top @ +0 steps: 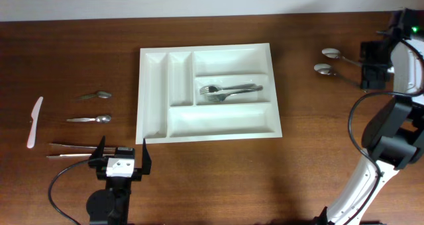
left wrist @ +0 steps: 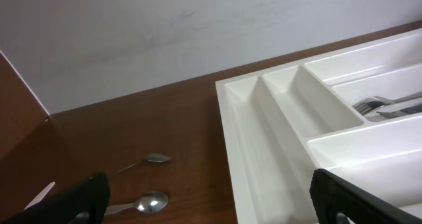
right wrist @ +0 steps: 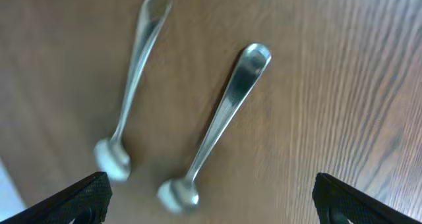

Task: Pack container
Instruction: 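Move the right gripper over the nearer spoon on the right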

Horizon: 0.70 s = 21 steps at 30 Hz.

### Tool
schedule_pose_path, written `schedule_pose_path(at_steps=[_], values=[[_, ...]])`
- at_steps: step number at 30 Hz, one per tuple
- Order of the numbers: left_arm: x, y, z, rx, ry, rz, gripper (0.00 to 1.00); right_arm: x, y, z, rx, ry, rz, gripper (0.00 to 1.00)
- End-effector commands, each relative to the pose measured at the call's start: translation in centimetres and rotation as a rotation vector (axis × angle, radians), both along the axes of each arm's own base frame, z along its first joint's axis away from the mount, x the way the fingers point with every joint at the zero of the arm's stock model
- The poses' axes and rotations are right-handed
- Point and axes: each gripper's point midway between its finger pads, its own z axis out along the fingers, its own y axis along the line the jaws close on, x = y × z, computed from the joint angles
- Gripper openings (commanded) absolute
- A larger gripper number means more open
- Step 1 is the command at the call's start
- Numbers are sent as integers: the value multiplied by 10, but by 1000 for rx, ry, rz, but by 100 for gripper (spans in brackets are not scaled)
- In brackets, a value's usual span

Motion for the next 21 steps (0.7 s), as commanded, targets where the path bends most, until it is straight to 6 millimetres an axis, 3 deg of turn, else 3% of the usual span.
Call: schedule_pose_path(at_steps=[1, 7, 21], values=[[0, 1, -1, 12, -1, 6, 99, -2, 5, -17, 31, 35, -31, 99], [0, 1, -1, 12, -1, 6, 99, -3, 16, -39, 120, 63, -150, 99], [0, 1, -1, 12, -1, 6, 99, -7, 22, -73, 157, 125, -194, 99]])
